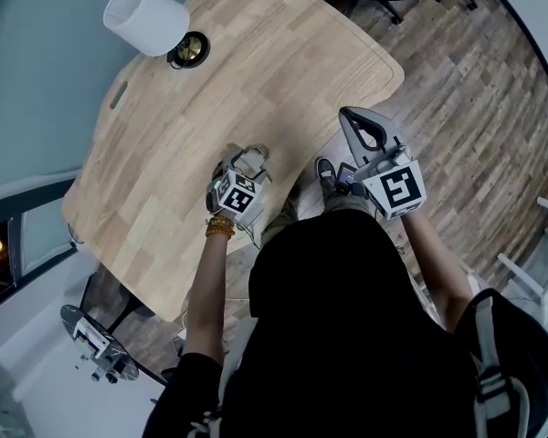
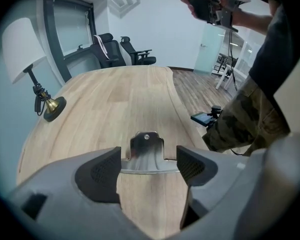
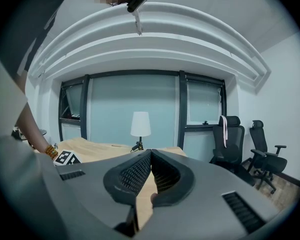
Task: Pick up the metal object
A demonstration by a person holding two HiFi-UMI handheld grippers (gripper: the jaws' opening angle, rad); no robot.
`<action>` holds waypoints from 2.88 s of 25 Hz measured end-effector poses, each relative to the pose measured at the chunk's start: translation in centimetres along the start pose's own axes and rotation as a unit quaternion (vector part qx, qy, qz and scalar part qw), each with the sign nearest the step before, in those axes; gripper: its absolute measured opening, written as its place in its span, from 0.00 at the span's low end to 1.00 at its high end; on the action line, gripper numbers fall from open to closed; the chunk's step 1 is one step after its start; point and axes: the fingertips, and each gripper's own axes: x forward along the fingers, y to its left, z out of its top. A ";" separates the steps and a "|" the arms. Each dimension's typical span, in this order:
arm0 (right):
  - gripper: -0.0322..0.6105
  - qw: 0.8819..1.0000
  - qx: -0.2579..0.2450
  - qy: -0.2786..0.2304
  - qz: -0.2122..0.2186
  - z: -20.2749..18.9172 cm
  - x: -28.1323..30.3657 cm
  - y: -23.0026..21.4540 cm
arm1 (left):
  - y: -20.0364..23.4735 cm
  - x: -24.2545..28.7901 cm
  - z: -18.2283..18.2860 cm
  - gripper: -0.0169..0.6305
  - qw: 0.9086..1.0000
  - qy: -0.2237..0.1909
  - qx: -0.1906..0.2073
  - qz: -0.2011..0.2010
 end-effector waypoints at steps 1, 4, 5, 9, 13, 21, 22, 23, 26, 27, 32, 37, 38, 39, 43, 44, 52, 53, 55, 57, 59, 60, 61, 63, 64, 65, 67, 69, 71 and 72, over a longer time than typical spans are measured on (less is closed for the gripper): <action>0.05 1.000 0.001 -0.001 -0.001 0.0 0.0 -0.1 | 0.0 0.3 -0.1 0.56 1.000 0.005 -0.001 -0.004; 0.05 1.000 0.001 0.002 -0.004 -0.2 -0.2 -0.2 | 0.1 1.2 -0.5 0.56 1.000 0.019 -0.007 -0.016; 0.05 1.000 0.001 0.005 -0.004 -0.2 -0.3 -0.2 | 0.0 1.4 -0.5 0.57 1.000 0.023 -0.009 -0.019; 0.05 1.000 -0.001 0.006 -0.006 -0.2 -0.6 -0.4 | 0.2 2.1 -0.6 0.57 0.999 0.036 -0.021 -0.020; 0.05 1.000 0.003 0.007 -0.012 -0.2 -0.8 -0.6 | 0.5 2.7 -0.7 0.57 0.998 0.042 -0.042 -0.018; 0.05 1.000 0.005 0.007 -0.012 -0.4 -1.0 -0.6 | 0.8 3.6 -0.7 0.57 0.997 0.076 -0.019 -0.011; 0.05 1.000 0.005 0.008 -0.012 -0.4 -1.0 -0.6 | 0.8 3.7 -0.8 0.57 0.996 0.082 -0.016 -0.011; 0.05 1.000 0.005 0.009 -0.012 -0.5 -1.1 -0.6 | 0.9 3.8 -1.0 0.57 0.996 0.088 -0.016 -0.012; 0.05 1.000 0.007 0.011 -0.014 -0.6 -1.2 -0.8 | 0.4 4.4 -1.4 0.56 0.993 0.109 -0.020 -0.027; 0.05 1.000 0.007 0.011 -0.014 -0.6 -1.3 -0.9 | 0.1 4.6 -1.5 0.55 0.992 0.117 -0.018 -0.032; 0.05 1.000 0.009 0.008 -0.016 -0.7 -1.7 -0.9 | -0.5 4.7 -1.6 0.49 0.989 0.144 -0.020 -0.035; 0.05 1.000 0.016 0.003 -0.021 -0.4 -1.7 -0.9 | -0.4 4.7 -1.6 0.49 0.990 0.138 -0.023 -0.035; 0.05 1.000 0.016 0.004 -0.021 -0.4 -1.7 -0.8 | -0.4 4.7 -1.7 0.49 0.990 0.136 -0.024 -0.034; 0.05 1.000 0.014 0.005 -0.019 -0.5 -1.7 -0.8 | -0.4 4.7 -1.7 0.49 0.990 0.135 -0.024 -0.034; 0.05 1.000 0.015 0.005 -0.021 -0.5 -1.6 -0.8 | -0.4 4.7 -1.7 0.49 0.990 0.131 -0.024 -0.034; 0.05 1.000 0.016 0.005 -0.021 -0.5 -1.5 -0.8 | -0.4 4.7 -1.6 0.49 0.991 0.129 -0.025 -0.034; 0.05 1.000 0.006 0.007 -0.008 -0.5 -0.8 0.0 | -0.4 4.8 -1.7 0.49 0.991 0.124 -0.023 -0.035; 0.05 1.000 0.008 0.006 -0.008 -0.4 -0.7 0.0 | -0.4 4.8 -1.6 0.49 0.992 0.122 -0.023 -0.035; 0.05 1.000 0.008 0.005 -0.008 -0.3 -0.6 0.1 | -0.4 4.9 -1.6 0.49 0.992 0.118 -0.023 -0.033; 0.05 1.000 0.006 0.006 -0.006 -0.3 -0.5 0.1 | -0.4 4.9 -1.5 0.49 0.993 0.115 -0.027 -0.031; 0.05 1.000 0.008 0.005 -0.007 -0.1 -0.4 0.1 | -0.4 4.8 -1.6 0.49 0.992 0.115 -0.034 -0.028; 0.05 1.000 0.008 0.005 -0.006 -0.1 -0.4 0.1 | -0.3 4.8 -1.6 0.49 0.992 0.114 -0.037 -0.027; 0.05 1.000 0.006 0.006 -0.005 -0.1 -0.3 0.1 | -0.3 4.7 -1.6 0.49 0.992 0.113 -0.040 -0.026; 0.05 1.000 0.003 0.008 -0.002 -0.1 -0.3 0.2 | -0.1 4.6 -1.7 0.49 0.993 0.110 -0.045 -0.023; 0.05 1.000 0.003 0.008 -0.001 -0.1 -0.3 0.2 | 0.0 4.5 -1.8 0.49 0.993 0.109 -0.047 -0.021; 0.05 1.000 0.004 0.008 -0.002 -0.1 -0.3 0.2 | 0.1 4.4 -1.9 0.49 0.993 0.109 -0.048 -0.019; 0.05 1.000 0.006 0.006 -0.004 0.0 -0.3 0.2 | 0.3 4.1 -2.0 0.49 0.993 0.106 -0.051 -0.015; 0.05 1.000 0.005 0.006 -0.002 0.0 -0.4 0.3 | 0.5 3.7 -2.0 0.49 0.993 0.100 -0.056 -0.010; 0.05 1.000 0.009 0.003 -0.004 0.1 -0.4 0.3 | 0.6 3.4 -1.9 0.49 0.994 0.094 -0.060 -0.007; 0.05 1.000 0.010 0.003 -0.004 0.0 -0.4 0.3 | 0.7 3.3 -1.8 0.49 0.994 0.092 -0.062 -0.006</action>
